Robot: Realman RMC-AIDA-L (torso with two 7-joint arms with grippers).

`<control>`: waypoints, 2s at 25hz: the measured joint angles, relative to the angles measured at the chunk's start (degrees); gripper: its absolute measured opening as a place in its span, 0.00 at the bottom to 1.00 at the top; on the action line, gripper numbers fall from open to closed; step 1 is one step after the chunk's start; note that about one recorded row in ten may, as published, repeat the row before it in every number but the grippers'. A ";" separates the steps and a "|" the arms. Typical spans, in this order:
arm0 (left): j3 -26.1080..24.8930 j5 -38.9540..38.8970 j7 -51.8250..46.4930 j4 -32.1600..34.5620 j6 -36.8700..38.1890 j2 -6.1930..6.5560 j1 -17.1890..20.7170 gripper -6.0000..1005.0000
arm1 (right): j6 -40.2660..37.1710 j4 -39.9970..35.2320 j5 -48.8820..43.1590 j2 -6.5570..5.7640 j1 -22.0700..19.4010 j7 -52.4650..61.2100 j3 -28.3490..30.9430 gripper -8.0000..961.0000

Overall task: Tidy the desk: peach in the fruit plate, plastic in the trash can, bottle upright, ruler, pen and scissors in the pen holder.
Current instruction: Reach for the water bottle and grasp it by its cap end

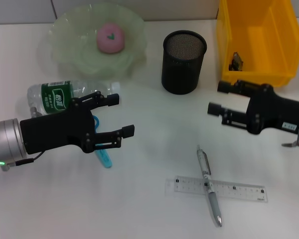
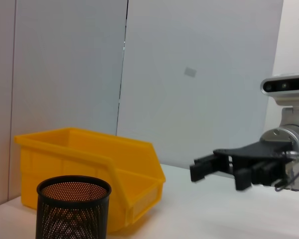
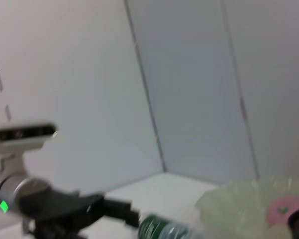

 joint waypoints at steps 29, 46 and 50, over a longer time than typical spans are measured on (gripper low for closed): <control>0.00 -0.01 -0.15 -0.19 -0.25 -0.18 -0.29 0.86 | 3.58 -0.39 -8.90 1.13 -0.49 -4.60 -0.91 0.71; -1.83 8.94 -11.04 8.71 -4.41 0.29 -5.12 0.86 | 4.39 -0.27 -8.91 1.13 -0.34 -4.61 -0.91 0.71; -3.09 16.42 -17.47 15.62 -6.68 -0.26 -6.40 0.86 | 4.39 -0.38 -8.90 1.13 -0.36 -4.61 -0.91 0.71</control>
